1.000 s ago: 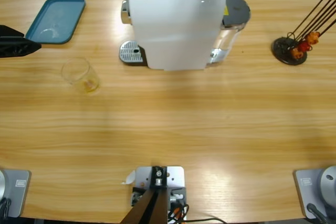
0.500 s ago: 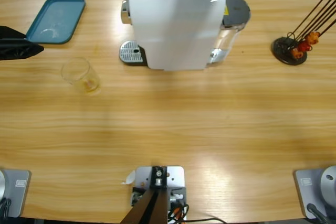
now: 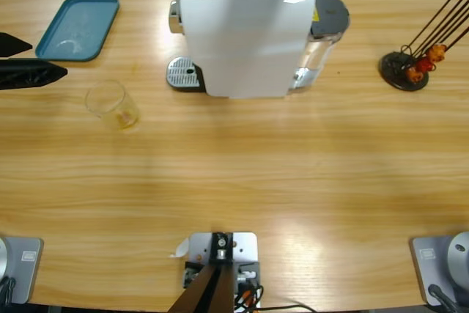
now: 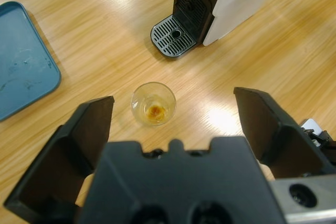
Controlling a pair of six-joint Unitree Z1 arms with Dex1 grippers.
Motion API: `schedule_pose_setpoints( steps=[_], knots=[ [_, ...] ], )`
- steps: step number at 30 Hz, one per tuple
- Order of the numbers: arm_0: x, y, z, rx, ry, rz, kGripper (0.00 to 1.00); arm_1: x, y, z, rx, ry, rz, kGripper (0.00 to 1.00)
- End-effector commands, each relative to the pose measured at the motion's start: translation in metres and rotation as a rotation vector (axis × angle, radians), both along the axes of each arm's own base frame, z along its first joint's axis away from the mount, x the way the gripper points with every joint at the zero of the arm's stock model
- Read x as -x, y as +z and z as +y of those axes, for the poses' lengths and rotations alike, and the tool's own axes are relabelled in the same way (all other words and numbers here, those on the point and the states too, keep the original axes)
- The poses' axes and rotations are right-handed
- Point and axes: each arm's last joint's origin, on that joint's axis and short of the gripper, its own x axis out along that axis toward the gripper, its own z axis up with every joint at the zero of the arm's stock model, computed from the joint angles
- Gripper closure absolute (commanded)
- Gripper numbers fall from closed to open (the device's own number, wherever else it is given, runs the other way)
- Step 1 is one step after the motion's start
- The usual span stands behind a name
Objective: Pour coffee
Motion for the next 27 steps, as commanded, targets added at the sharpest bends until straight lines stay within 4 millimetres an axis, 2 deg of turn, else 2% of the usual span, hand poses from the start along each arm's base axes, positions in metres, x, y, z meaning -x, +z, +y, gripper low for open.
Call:
schedule_pose_setpoints(
  steps=[1,4,9,16,23,27],
  knots=[
    [-0.004,-0.013,-0.004,-0.028,-0.014,0.037,0.009,0.019,-0.013,0.021,0.050,0.019,0.005,1.000],
    [-0.005,-0.014,-0.005,-0.029,-0.015,0.040,0.009,0.027,-0.010,0.027,0.048,0.032,-0.006,1.000],
    [-0.005,-0.014,-0.005,-0.029,-0.016,0.043,0.009,0.024,-0.009,0.032,0.043,0.031,-0.010,1.000],
    [-0.006,-0.015,-0.006,-0.030,-0.017,0.047,0.009,0.016,-0.028,0.050,0.074,0.044,0.017,1.000],
    [-0.008,-0.016,-0.007,-0.032,-0.019,0.051,0.009,0.013,-0.038,0.057,0.081,0.059,0.040,1.000],
    [-0.008,-0.016,-0.008,-0.032,-0.021,0.056,0.009,0.020,-0.042,0.070,0.074,0.097,0.045,1.000]
  ],
)
